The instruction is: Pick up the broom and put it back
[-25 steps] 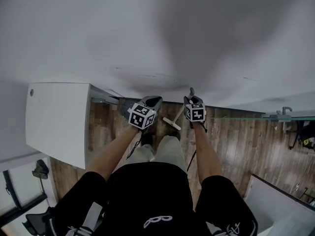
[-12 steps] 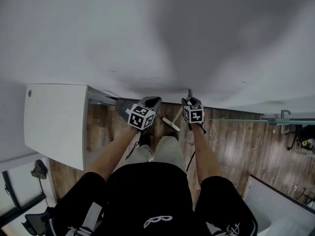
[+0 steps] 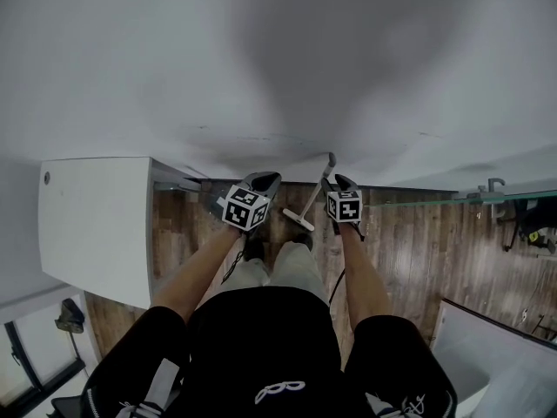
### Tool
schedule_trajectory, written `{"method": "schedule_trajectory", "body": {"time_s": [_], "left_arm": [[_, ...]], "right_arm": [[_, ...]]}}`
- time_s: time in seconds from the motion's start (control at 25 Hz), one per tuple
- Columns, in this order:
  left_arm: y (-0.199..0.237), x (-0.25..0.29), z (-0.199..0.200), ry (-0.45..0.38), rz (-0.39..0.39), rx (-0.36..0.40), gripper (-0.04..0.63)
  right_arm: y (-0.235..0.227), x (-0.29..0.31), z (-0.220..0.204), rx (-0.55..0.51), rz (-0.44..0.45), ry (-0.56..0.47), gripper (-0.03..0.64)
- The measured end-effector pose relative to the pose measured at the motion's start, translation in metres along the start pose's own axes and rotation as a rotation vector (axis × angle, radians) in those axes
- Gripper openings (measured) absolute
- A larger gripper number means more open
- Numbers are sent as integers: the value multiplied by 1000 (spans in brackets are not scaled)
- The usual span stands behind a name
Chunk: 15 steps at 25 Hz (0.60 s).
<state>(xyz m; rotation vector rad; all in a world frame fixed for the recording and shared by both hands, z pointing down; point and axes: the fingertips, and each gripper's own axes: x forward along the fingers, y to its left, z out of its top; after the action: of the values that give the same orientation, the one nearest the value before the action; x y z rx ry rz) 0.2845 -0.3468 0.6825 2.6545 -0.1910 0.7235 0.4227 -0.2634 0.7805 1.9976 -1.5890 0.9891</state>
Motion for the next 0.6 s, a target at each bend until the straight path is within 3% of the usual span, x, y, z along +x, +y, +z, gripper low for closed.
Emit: {"method": "schedule_trajectory", "body": {"time_s": [0.4, 0.6], "left_arm": [[-3, -52, -4, -41, -16, 53, 17], [-10, -78, -5, -72, -27, 53, 17]], "right_arm": [[34, -76, 18, 0, -109, -155, 166], [58, -117, 27, -28, -153, -241, 113]]}}
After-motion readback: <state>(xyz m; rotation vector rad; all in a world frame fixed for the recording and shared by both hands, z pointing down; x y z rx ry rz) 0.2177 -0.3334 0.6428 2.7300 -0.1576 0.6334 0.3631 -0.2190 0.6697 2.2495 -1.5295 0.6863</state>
